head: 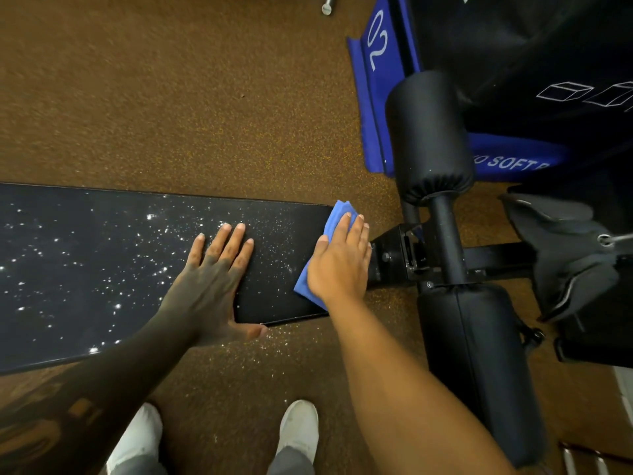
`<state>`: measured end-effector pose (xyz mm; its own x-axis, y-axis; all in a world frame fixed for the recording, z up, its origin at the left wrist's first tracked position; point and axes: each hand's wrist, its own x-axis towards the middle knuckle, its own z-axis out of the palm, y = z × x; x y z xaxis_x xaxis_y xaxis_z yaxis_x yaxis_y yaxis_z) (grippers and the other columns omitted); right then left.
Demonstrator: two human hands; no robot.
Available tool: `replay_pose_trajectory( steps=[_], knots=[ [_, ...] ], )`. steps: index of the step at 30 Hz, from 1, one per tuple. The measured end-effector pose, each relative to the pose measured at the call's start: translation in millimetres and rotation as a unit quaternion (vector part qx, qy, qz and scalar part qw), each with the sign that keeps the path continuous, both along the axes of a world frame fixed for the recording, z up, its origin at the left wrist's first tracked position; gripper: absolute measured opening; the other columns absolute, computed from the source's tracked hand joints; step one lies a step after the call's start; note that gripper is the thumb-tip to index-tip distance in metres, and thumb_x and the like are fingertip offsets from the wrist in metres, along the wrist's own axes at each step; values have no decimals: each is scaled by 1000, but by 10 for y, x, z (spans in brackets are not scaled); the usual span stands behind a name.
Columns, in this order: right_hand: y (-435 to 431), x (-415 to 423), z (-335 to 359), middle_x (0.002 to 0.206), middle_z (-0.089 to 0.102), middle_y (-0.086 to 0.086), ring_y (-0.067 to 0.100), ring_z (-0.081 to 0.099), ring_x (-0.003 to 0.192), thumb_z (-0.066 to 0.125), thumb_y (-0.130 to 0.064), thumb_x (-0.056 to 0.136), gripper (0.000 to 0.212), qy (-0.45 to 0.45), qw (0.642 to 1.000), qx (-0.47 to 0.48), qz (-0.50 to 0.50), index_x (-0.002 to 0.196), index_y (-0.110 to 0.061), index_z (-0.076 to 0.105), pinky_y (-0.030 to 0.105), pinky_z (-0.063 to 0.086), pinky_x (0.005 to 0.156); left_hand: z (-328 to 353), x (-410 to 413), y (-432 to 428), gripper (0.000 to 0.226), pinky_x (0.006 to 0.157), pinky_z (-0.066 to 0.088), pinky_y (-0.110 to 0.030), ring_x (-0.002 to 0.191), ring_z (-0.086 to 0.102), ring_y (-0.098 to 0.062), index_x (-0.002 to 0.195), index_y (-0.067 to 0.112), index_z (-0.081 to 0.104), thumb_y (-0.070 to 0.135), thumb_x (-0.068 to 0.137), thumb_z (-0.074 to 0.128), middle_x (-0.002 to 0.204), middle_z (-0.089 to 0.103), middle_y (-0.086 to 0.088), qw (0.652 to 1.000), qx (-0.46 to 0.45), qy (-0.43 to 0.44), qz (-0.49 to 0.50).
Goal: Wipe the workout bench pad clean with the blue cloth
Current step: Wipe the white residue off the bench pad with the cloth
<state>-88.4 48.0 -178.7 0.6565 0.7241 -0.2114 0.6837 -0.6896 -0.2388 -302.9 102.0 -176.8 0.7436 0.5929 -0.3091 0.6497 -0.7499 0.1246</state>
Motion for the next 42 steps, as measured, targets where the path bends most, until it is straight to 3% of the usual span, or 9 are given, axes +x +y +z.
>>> replay_pose_trajectory(
  steps=[6, 9, 13, 20, 27, 30, 32, 39, 42],
  knots=[
    [-620, -588, -14, 165, 3, 13, 29, -3, 151, 22, -39, 99, 65, -18, 999, 21, -44, 156, -9, 10, 48, 10, 122, 8, -16, -1, 146, 125, 3, -57, 155, -10, -31, 157, 6, -2, 107, 55, 29, 167, -8, -16, 1000, -2, -8, 4],
    [-361, -360, -21, 164, 4, 16, 30, -2, 151, 32, -35, 99, 66, -25, 1000, 1, -9, 155, -8, 12, 48, 9, 121, -1, -25, 2, 146, 125, 2, -57, 155, -11, -31, 157, 6, -2, 107, 56, 26, 167, -10, -17, 1000, 1, -4, -1],
    [-39, -100, -2, 164, 4, 15, 29, -2, 151, 32, -36, 100, 66, -36, 999, -16, -2, 156, -7, 9, 46, 7, 122, -20, -37, 12, 147, 125, -2, -56, 153, -18, -31, 155, 7, -12, 109, 54, 21, 165, -18, -16, 1000, 0, -5, -5],
    [-453, -238, 15, 165, -4, 13, 27, -9, 151, 18, -41, 99, 66, -69, 974, -32, 215, 156, -11, 6, 45, -1, 122, -4, -68, -18, 144, 125, -5, -55, 153, -21, -31, 154, 9, -17, 107, 56, 20, 165, -21, -16, 1000, 5, -10, 19],
    [220, -76, 42, 165, -4, 14, 29, -8, 151, 27, -38, 102, 65, -66, 983, -45, 164, 156, -10, 5, 47, 1, 122, -35, -95, -44, 146, 125, -4, -57, 152, -23, -32, 155, 10, -17, 109, 53, 18, 165, -23, -16, 999, 0, -8, 44],
    [-142, -268, 60, 164, -4, 14, 28, -8, 151, 21, -41, 100, 66, -71, 972, -27, 223, 156, -10, 6, 48, 2, 122, -30, -89, -44, 147, 125, -2, -58, 153, -20, -32, 156, 8, -9, 108, 53, 24, 166, -18, -16, 999, -1, -16, 46],
    [-253, -275, 54, 164, -7, 12, 26, -12, 151, 20, -41, 100, 66, -64, 964, -42, 255, 156, -11, 3, 48, 1, 122, -27, -90, -47, 148, 124, -4, -58, 153, -21, -32, 155, 8, -13, 108, 52, 23, 165, -20, -17, 999, -1, -14, 42],
    [396, -212, 67, 165, -5, 12, 27, -9, 151, 26, -37, 103, 63, -63, 975, -47, 210, 156, -11, 4, 47, -1, 122, -44, -143, -46, 147, 125, -2, -57, 153, -22, -32, 152, 7, -21, 108, 54, 20, 165, -23, -16, 1000, 6, -7, 29],
    [122, -363, 49, 165, -5, 12, 27, -9, 151, 26, -39, 101, 65, -75, 959, -25, 272, 156, -11, 5, 48, -1, 122, -43, -157, -53, 148, 126, -1, -56, 153, -19, -32, 155, 4, -13, 106, 55, 25, 166, -20, -17, 999, 8, -11, 37]
  ],
)
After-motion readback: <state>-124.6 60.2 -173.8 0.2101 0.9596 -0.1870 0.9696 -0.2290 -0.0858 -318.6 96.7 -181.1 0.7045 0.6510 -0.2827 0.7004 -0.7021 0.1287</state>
